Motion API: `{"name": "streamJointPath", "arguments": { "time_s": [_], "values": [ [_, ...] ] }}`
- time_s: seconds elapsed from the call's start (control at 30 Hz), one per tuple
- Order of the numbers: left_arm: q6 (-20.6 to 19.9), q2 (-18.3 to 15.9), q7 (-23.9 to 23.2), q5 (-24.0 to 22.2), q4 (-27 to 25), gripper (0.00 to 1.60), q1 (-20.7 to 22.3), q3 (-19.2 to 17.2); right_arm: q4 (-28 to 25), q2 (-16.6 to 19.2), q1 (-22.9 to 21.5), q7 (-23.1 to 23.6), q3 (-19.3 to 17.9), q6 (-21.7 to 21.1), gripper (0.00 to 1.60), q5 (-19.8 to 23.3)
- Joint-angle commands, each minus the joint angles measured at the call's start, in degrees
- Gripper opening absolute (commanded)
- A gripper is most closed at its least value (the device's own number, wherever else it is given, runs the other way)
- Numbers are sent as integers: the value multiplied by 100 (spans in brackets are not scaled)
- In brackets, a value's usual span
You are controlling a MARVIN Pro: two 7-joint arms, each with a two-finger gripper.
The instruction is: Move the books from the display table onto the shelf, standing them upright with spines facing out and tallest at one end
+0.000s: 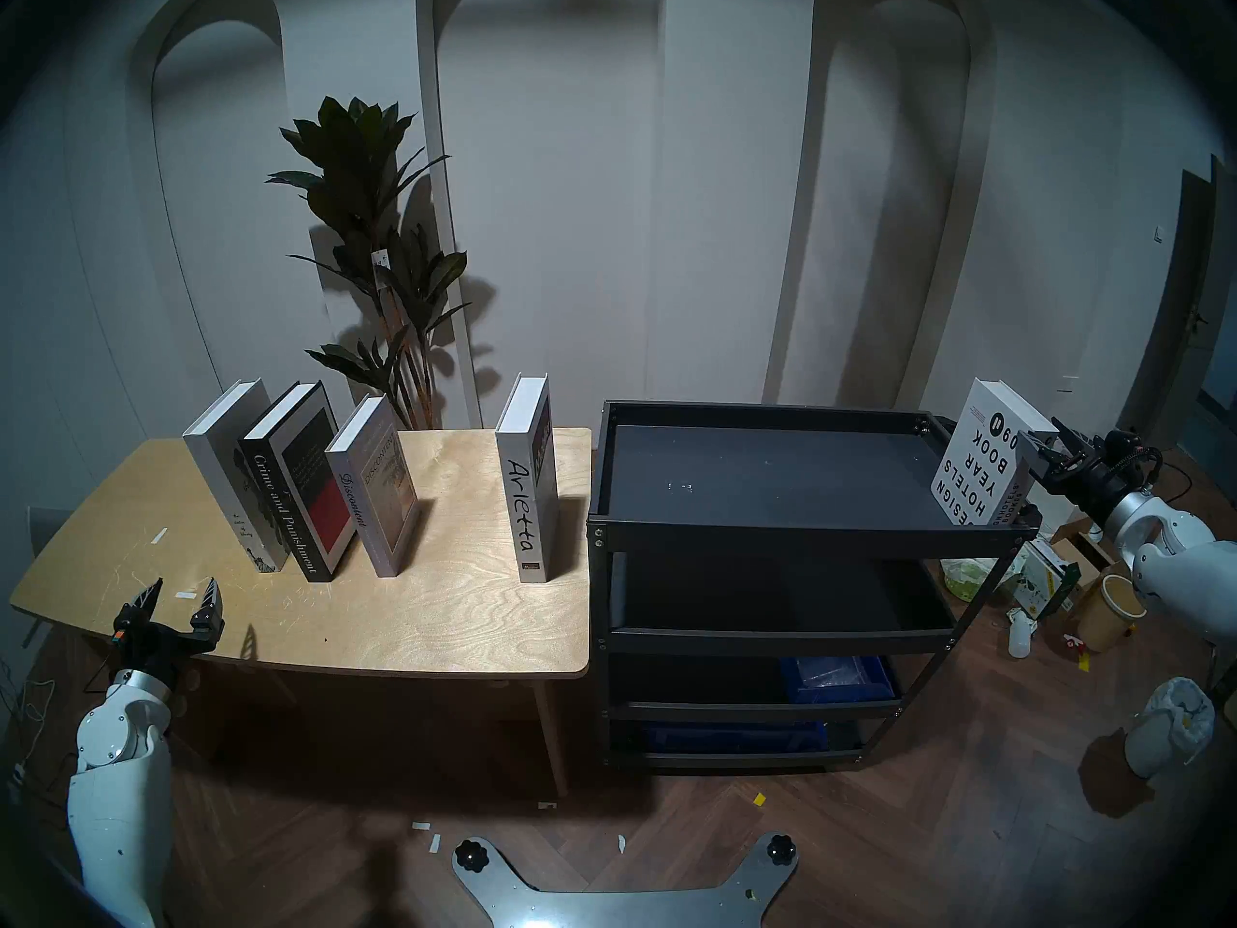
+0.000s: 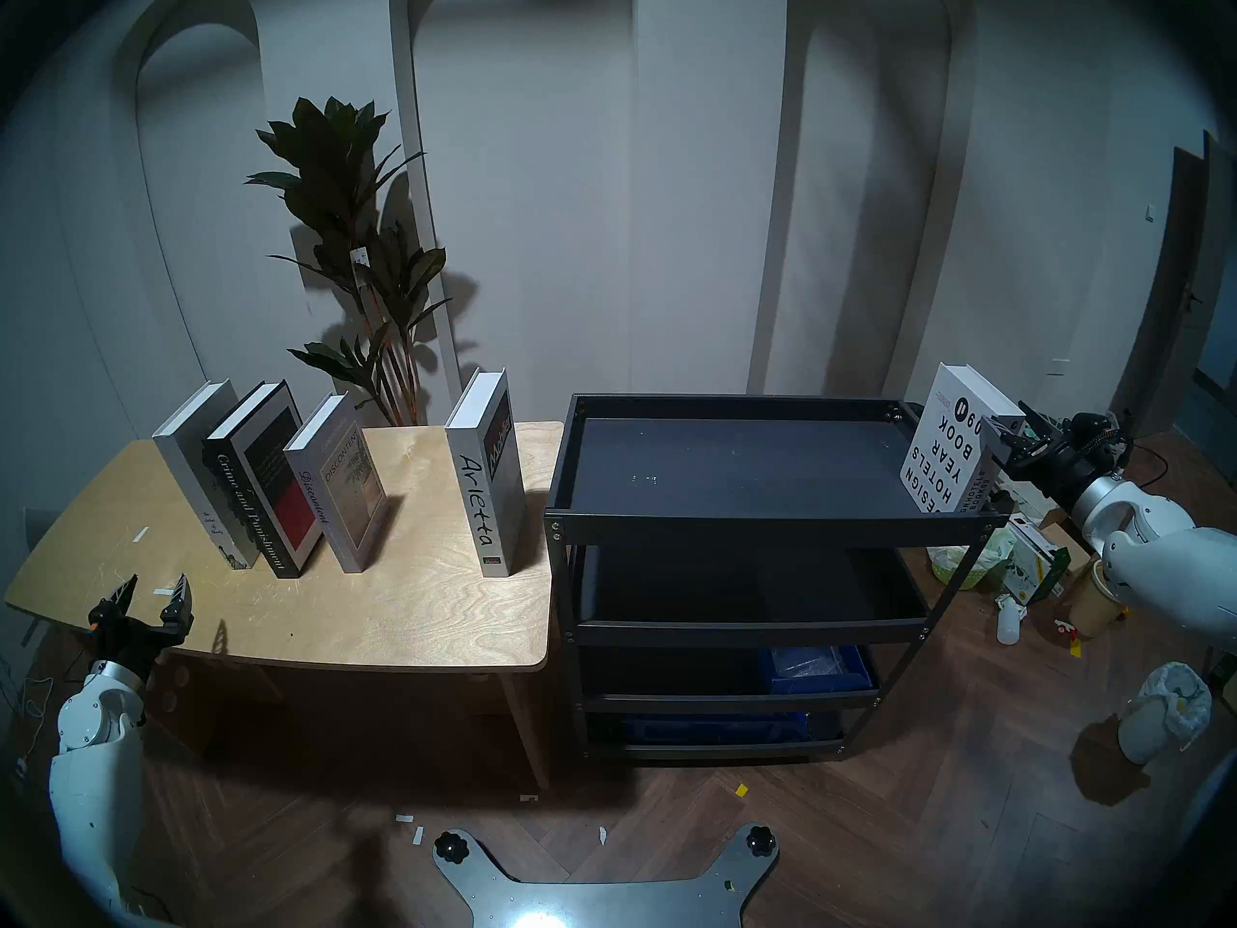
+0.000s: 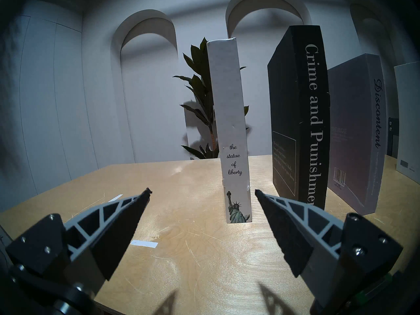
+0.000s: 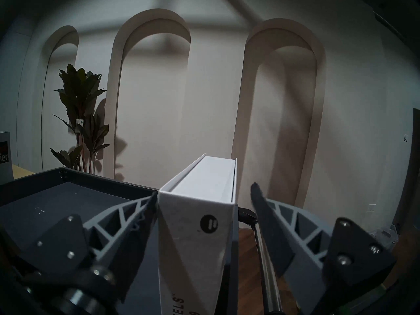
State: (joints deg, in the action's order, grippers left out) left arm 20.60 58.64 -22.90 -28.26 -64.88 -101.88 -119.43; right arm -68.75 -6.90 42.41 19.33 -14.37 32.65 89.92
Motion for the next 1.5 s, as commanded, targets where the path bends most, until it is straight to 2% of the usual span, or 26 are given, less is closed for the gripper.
{"name": "streamJointPath", "arguments": {
  "time_s": [0.0,0.03,0.13,0.43,0.67,1.2,1.47],
  "values": [
    [11,-67,6,-3,-94,160,33,-44,-18,58,-78,-50,-122,108,142,0],
    [11,-67,5,-3,-94,160,33,-45,-24,59,-87,-75,-131,121,151,3],
    [12,-67,5,-3,-93,160,34,-44,-10,59,-104,-98,-167,146,160,35],
    [14,-67,3,-2,-89,160,37,-44,122,60,-146,-93,-296,249,160,119],
    [16,-67,1,-2,-85,160,39,-43,62,61,-159,-9,-460,526,160,275],
    [22,-65,-5,0,-62,160,51,-39,-1384,75,-259,338,-713,1241,160,333],
    [22,-64,-8,1,-54,160,54,-37,-2211,42,-177,199,-635,1638,160,187]
  ]
}}
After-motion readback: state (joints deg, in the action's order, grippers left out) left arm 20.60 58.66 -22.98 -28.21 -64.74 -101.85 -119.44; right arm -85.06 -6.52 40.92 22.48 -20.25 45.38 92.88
